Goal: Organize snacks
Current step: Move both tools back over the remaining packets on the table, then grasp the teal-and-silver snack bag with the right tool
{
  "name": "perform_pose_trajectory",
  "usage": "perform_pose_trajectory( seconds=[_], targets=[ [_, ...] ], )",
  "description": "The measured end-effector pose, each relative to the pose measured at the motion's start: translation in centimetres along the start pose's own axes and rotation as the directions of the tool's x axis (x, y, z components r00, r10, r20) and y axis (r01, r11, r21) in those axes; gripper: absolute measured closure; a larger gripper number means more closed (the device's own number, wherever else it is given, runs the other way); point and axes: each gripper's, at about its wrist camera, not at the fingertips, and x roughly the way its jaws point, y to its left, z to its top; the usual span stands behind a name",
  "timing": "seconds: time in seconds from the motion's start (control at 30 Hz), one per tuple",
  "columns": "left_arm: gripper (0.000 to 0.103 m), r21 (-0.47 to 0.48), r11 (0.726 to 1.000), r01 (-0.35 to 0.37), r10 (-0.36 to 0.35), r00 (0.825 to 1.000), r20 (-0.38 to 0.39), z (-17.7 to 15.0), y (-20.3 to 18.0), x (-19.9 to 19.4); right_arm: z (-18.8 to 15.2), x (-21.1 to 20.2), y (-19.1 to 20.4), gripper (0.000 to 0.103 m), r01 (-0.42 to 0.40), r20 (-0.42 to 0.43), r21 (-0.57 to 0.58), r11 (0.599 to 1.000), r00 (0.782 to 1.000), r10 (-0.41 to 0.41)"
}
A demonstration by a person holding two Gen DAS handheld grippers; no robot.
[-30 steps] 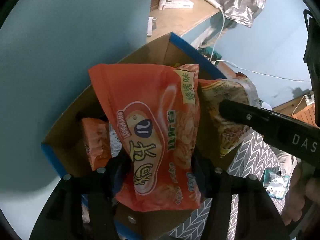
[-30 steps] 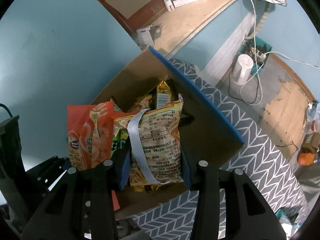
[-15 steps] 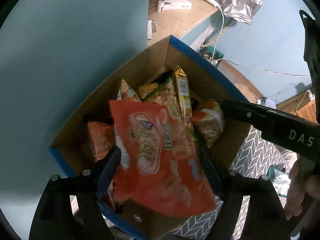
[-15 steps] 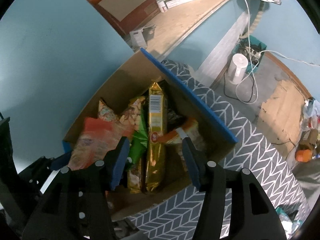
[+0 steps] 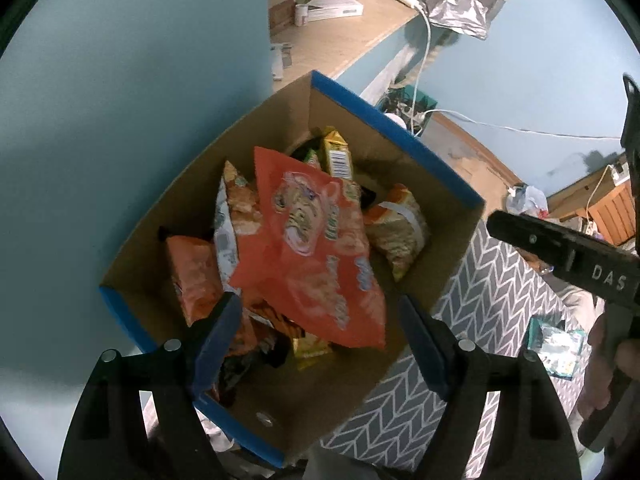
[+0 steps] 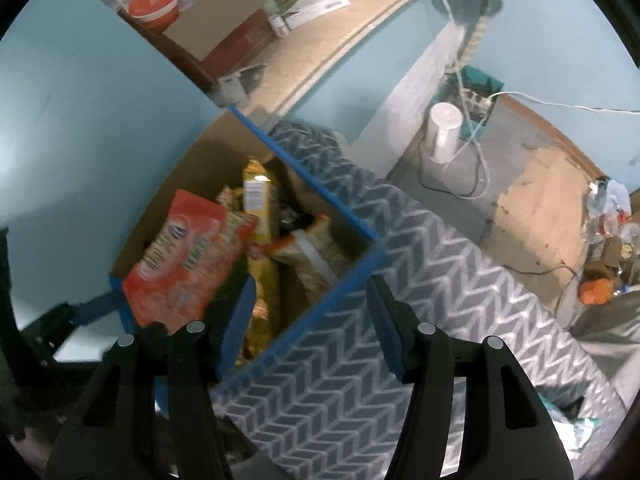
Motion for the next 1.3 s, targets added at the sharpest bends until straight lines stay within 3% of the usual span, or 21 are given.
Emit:
perform_pose_trajectory(
  seconds=[0.43, 0.67, 0.97, 1.3],
  targets=[
    [0.021, 0.159, 0.984, 0.078, -0.075, 0.997, -0.025, -1.6, -7.7, -0.6, -5.3, -3.7, -9.3, 0.044, 0.093, -0.028, 0.076, 0.993, 0.995, -0.091],
    [0.021, 0.289, 0.950, 0.114, -0.102, 0.993, -0.057, -2.9, -13.5, 0.3, -8.4, -4.8, -14.8, 0.043, 0.154, -0.075, 0.101, 0.983, 0.986, -0.146],
    [0.021, 0.419, 0.902, 0.105, -0.077, 0.994, -0.083, -4.8, -19.5, 2.6, -11.7, -4.6, -19.9, 0.042, 0.212, -0.143, 0.064, 0.975, 0.969, -0.201],
    [0.021, 0.496, 0.862, 0.100, -0.040, 0.991, -0.131, -6.3, -23.7, 4.9, -13.9, -3.5, -23.3, 0.042, 0.194, -0.227, 0.018, 0.981, 0.956, -0.185]
  ],
)
